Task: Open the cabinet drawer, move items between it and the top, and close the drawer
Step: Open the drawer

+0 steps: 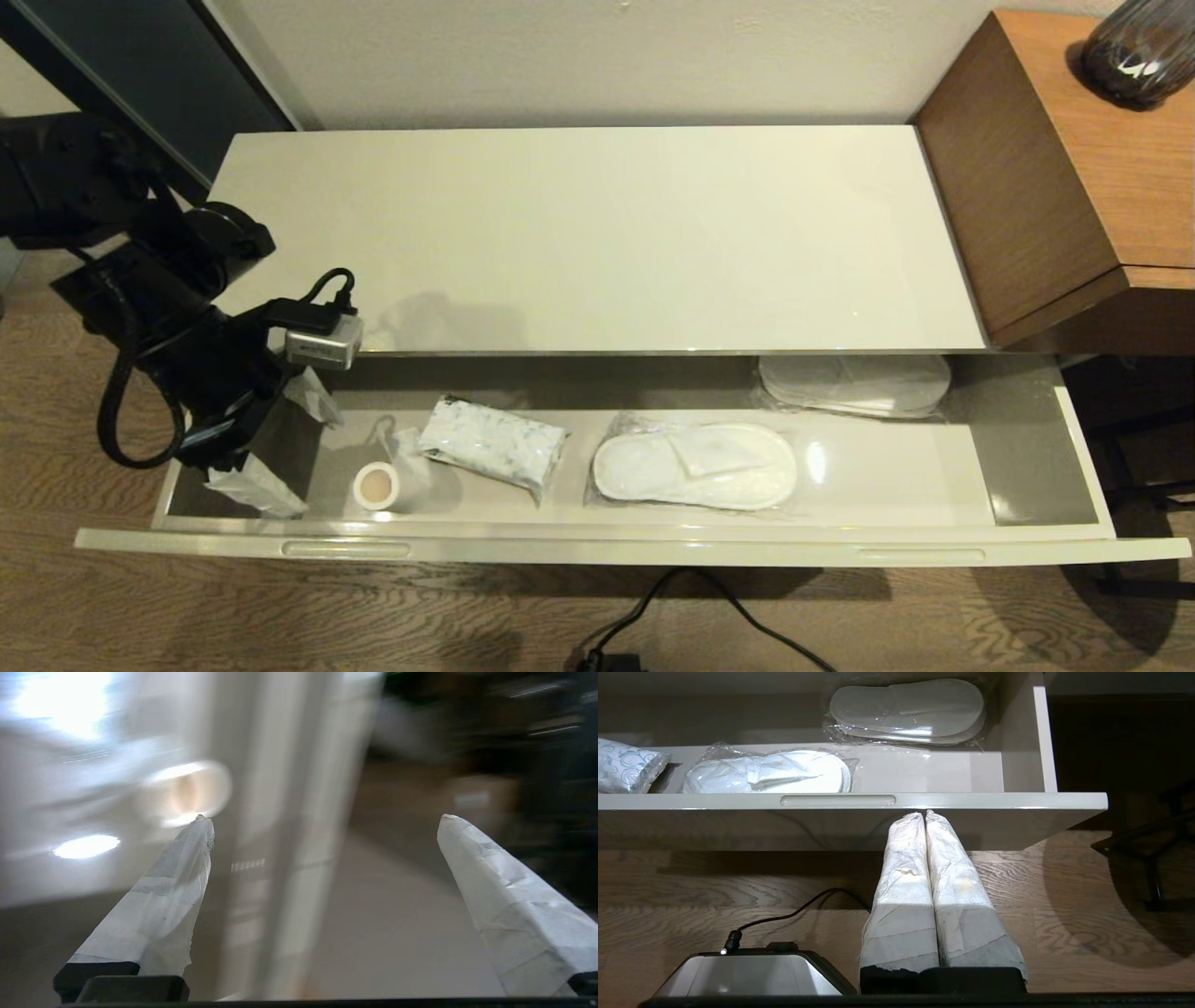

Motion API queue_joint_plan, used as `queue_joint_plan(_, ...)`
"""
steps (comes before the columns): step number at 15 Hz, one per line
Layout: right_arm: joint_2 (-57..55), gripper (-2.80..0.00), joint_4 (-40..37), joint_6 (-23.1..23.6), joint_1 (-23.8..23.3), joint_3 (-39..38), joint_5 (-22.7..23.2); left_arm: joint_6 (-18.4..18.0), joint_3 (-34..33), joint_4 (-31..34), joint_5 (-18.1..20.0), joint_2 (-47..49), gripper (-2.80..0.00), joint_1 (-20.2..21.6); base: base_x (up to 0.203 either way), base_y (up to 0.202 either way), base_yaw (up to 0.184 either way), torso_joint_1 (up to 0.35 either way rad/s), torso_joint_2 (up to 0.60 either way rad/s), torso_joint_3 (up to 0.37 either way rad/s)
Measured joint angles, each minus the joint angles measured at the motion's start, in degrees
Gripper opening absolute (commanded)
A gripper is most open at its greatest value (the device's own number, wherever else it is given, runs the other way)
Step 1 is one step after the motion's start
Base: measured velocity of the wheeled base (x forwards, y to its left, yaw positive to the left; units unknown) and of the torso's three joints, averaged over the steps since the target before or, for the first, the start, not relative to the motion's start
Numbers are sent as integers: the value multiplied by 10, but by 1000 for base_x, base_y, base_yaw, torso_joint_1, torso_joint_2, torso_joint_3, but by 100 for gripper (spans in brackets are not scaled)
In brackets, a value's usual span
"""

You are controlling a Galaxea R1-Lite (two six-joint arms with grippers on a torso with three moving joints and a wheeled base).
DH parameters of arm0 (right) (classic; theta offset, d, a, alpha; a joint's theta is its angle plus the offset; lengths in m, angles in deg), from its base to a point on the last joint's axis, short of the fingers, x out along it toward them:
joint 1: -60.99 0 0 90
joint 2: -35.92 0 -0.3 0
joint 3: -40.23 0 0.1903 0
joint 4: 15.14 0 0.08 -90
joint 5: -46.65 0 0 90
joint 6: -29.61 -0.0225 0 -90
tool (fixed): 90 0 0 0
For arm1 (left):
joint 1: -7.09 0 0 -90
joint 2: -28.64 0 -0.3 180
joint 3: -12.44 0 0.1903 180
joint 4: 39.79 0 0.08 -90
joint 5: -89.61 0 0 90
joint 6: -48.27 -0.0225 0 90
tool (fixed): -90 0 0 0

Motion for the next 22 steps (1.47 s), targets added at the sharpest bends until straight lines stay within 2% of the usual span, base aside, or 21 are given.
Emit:
queue_joint_plan(1, 0, -280, 0, 0, 0, 0, 0, 13, -1, 38, 15, 1, 0, -2, 0, 0, 0, 0, 0, 0)
queue_joint_plan(3, 0, -280, 0, 0, 0, 0, 0, 46, -1, 56, 56, 11, 0, -10, 0, 0, 0, 0, 0, 0)
queue_joint_plan(9, 0, -280, 0, 0, 0, 0, 0, 58, -5, 57, 89, 36, 0, -28, 0, 0, 0, 0, 0, 0)
queue_joint_plan(16, 0, -280, 0, 0, 0, 0, 0, 79, -9, 57, 72, 38, 0, -41, 0, 0, 0, 0, 0, 0)
queue_joint_plan(22, 0, -280, 0, 0, 0, 0, 0, 151, -9, 57, 72, 38, 0, -40, 0, 0, 0, 0, 0, 0)
